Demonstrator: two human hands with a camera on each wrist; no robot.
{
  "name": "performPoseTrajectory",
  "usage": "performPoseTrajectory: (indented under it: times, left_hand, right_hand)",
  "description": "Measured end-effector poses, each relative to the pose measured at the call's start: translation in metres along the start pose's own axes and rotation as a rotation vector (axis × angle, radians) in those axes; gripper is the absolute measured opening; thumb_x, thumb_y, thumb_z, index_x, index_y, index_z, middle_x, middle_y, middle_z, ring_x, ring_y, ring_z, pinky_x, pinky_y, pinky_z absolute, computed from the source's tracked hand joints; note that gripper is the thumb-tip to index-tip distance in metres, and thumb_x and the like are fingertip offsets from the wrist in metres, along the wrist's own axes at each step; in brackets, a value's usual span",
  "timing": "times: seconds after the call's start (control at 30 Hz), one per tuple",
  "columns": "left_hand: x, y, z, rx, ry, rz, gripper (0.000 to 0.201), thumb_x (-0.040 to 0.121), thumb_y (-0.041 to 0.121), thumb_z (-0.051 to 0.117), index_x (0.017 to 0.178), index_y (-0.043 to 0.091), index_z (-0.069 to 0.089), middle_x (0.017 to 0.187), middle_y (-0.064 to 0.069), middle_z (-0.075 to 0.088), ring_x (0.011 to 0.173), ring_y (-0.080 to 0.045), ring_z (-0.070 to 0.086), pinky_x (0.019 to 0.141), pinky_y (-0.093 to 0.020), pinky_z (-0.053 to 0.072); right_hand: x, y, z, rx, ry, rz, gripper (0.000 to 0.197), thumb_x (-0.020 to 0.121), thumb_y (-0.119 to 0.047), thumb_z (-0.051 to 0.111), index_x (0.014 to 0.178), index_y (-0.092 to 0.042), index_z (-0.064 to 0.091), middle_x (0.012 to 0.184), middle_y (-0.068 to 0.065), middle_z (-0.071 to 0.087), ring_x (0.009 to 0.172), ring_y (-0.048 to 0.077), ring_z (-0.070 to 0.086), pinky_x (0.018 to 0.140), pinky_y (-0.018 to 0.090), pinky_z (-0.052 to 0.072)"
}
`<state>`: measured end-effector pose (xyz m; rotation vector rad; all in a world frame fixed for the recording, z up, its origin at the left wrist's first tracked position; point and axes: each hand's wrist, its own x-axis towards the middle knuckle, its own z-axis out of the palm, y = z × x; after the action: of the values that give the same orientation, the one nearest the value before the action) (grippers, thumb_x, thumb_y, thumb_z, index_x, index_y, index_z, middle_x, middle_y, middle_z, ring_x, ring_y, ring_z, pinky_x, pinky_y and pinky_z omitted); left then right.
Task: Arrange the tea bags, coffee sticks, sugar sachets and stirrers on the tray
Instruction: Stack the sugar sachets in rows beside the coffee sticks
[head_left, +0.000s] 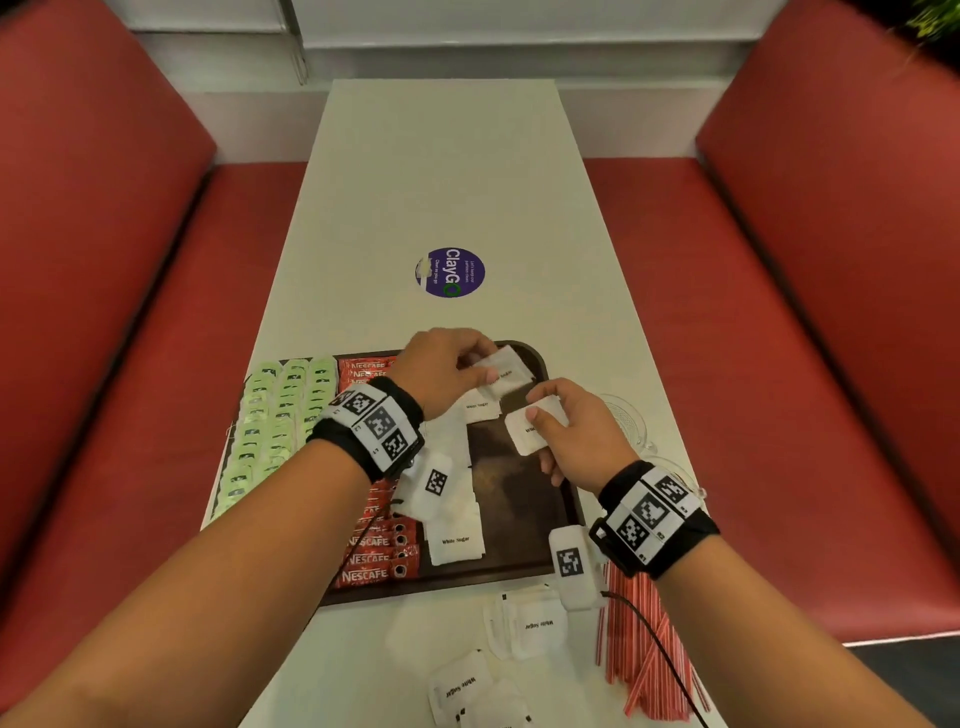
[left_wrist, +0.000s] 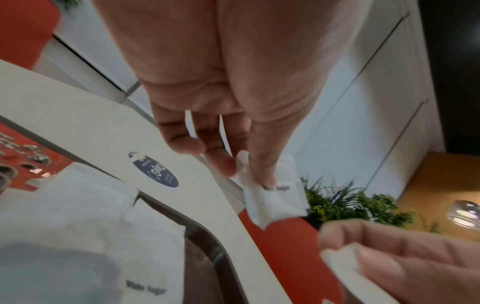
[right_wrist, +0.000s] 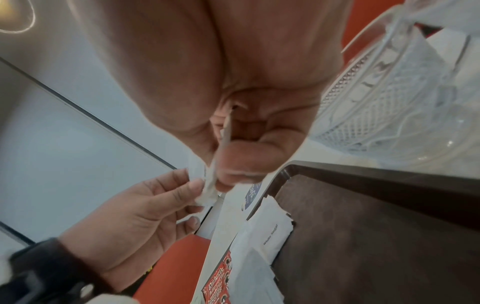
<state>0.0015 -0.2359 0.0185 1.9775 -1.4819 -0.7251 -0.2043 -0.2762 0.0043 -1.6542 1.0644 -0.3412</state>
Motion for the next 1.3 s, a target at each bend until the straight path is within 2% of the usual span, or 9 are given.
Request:
performPoseTrajectory:
  times: [0.07, 0.17, 0.3, 0.5, 0.67, 0.83, 0.97, 1.07, 1.3]
  left_hand:
    - [0.011, -0.007, 0.0, 0.02, 0.071, -0.083, 0.019, 0.086, 0.027, 0.076, 0.103, 0.026, 0.068, 0.093, 0.007, 0.07, 0.087, -0.013, 0.064, 0.081, -0.029, 0.05]
    - [0.023, -0.016, 0.005, 0.127, -0.01, -0.166, 0.023, 0.083, 0.028, 0.078, 0.101, 0.027, 0.063, 0.093, 0.007, 0.068, 0.088, -0.014, 0.062, 0.077, -0.027, 0.046]
    - [0.03, -0.023, 0.023, 0.294, -0.188, -0.18, 0.026, 0.082, 0.029, 0.079, 0.103, 0.024, 0.063, 0.096, 0.007, 0.066, 0.091, -0.014, 0.061, 0.075, -0.026, 0.042]
    - [0.035, -0.033, 0.041, 0.387, -0.223, -0.191, 0.024, 0.082, 0.032, 0.078, 0.096, 0.028, 0.06, 0.094, 0.007, 0.064, 0.091, -0.016, 0.062, 0.082, -0.032, 0.052]
    - [0.037, -0.035, 0.042, 0.488, -0.201, -0.183, 0.039, 0.077, 0.041, 0.081, 0.103, 0.032, 0.054, 0.1, 0.006, 0.065, 0.092, -0.018, 0.061, 0.085, -0.036, 0.053]
    - [0.04, -0.028, 0.046, 0.608, -0.202, -0.121, 0.055, 0.079, 0.04, 0.079, 0.127, 0.028, 0.055, 0.127, -0.003, 0.049, 0.116, -0.026, 0.052, 0.096, -0.04, 0.048]
    - [0.04, -0.017, 0.061, 0.592, -0.238, -0.002, 0.041, 0.089, 0.034, 0.069, 0.128, 0.029, 0.058, 0.13, -0.008, 0.046, 0.115, -0.028, 0.052, 0.098, -0.041, 0.048]
    - [0.039, -0.016, 0.067, 0.632, -0.307, -0.005, 0.038, 0.091, 0.033, 0.069, 0.128, 0.031, 0.061, 0.127, -0.007, 0.043, 0.113, -0.028, 0.052, 0.098, -0.039, 0.047]
    - [0.035, -0.017, 0.059, 0.578, -0.317, -0.004, 0.038, 0.093, 0.034, 0.065, 0.131, 0.027, 0.06, 0.13, -0.007, 0.043, 0.109, -0.028, 0.056, 0.097, -0.038, 0.049]
  right_hand:
    - [0.0, 0.002, -0.002, -0.015, 0.013, 0.015, 0.016, 0.101, -0.015, 0.051, 0.115, -0.023, 0.053, 0.073, 0.015, 0.065, 0.045, 0.019, 0.058, 0.041, 0.031, 0.049]
    - [0.0, 0.004, -0.005, -0.017, 0.019, 0.029, 0.023, 0.099, -0.012, 0.051, 0.118, -0.024, 0.05, 0.081, 0.024, 0.068, 0.049, 0.025, 0.06, 0.047, 0.036, 0.054]
    - [-0.001, 0.004, -0.007, -0.017, 0.021, 0.026, 0.024, 0.099, -0.01, 0.052, 0.119, -0.023, 0.049, 0.085, 0.02, 0.068, 0.047, 0.02, 0.06, 0.045, 0.033, 0.053]
    - [-0.003, 0.004, -0.009, -0.023, 0.016, 0.02, 0.022, 0.099, -0.01, 0.052, 0.116, -0.024, 0.05, 0.086, 0.021, 0.068, 0.046, 0.018, 0.058, 0.044, 0.031, 0.052]
    - [-0.004, 0.005, -0.009, -0.034, 0.009, 0.017, 0.021, 0.099, -0.011, 0.053, 0.116, -0.024, 0.05, 0.086, 0.017, 0.067, 0.046, 0.017, 0.059, 0.044, 0.03, 0.051]
    - [-0.005, 0.006, -0.01, -0.032, 0.006, 0.029, 0.026, 0.096, -0.006, 0.051, 0.116, -0.023, 0.05, 0.081, 0.015, 0.066, 0.045, 0.017, 0.059, 0.045, 0.032, 0.052]
    - [-0.006, 0.004, -0.011, -0.04, -0.002, 0.039, 0.029, 0.095, -0.003, 0.049, 0.117, -0.022, 0.05, 0.081, 0.014, 0.065, 0.044, 0.014, 0.058, 0.045, 0.029, 0.051]
    - [-0.007, 0.003, -0.011, -0.034, -0.006, 0.038, 0.03, 0.094, -0.003, 0.049, 0.117, -0.021, 0.05, 0.084, 0.015, 0.064, 0.043, 0.012, 0.057, 0.044, 0.028, 0.049]
    - [-0.005, 0.005, -0.01, -0.019, 0.005, 0.029, 0.032, 0.093, -0.002, 0.049, 0.118, -0.022, 0.049, 0.098, 0.015, 0.066, 0.054, 0.023, 0.064, 0.049, 0.034, 0.054]
